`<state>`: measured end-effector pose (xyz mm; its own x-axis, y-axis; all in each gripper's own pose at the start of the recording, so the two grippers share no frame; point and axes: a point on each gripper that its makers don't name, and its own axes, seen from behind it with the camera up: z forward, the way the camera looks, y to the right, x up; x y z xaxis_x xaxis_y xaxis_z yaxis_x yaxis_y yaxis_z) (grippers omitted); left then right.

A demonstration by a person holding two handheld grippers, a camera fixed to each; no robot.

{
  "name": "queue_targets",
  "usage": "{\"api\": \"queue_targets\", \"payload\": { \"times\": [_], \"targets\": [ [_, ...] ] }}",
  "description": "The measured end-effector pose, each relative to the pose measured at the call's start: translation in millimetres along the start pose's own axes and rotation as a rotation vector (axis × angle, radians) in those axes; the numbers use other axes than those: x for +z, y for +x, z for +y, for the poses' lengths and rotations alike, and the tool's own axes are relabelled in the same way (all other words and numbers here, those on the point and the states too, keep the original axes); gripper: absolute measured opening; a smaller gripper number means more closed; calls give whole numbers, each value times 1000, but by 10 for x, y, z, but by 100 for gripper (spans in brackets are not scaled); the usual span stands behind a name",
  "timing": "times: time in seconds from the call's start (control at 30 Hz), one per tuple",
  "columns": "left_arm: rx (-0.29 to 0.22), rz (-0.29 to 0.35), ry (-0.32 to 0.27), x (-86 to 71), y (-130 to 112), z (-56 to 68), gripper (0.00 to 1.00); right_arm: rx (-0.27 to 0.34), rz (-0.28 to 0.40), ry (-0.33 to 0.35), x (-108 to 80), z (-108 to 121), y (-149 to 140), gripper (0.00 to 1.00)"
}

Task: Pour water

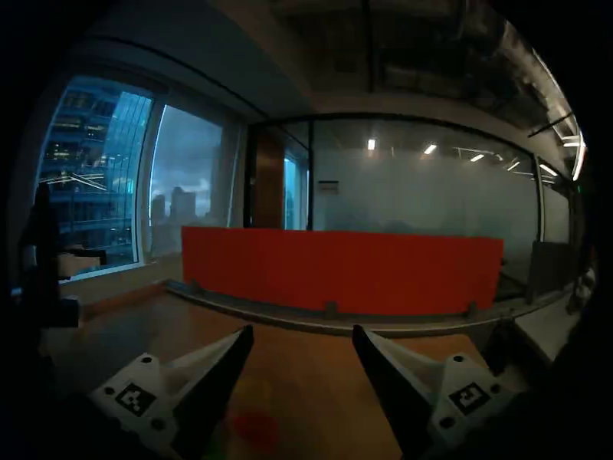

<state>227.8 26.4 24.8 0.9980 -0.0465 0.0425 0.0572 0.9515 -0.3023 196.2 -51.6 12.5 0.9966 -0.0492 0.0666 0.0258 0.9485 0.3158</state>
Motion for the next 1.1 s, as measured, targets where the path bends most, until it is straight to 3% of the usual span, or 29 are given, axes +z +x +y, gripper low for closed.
{"api": "queue_targets", "payload": {
  "times": [0.27,0.5,0.67,1.1],
  "targets": [
    [-7,19,-130,41,120,236,100,-17,28,144,-26,-268,118,100],
    [-15,32,-204,46,190,372,100,13,49,291,-102,-595,249,100],
    [-15,24,-239,66,154,397,100,19,36,343,-100,-700,268,100],
    [30,-47,-357,35,-46,609,100,-49,-45,442,-175,-880,135,100]
  ]
}}
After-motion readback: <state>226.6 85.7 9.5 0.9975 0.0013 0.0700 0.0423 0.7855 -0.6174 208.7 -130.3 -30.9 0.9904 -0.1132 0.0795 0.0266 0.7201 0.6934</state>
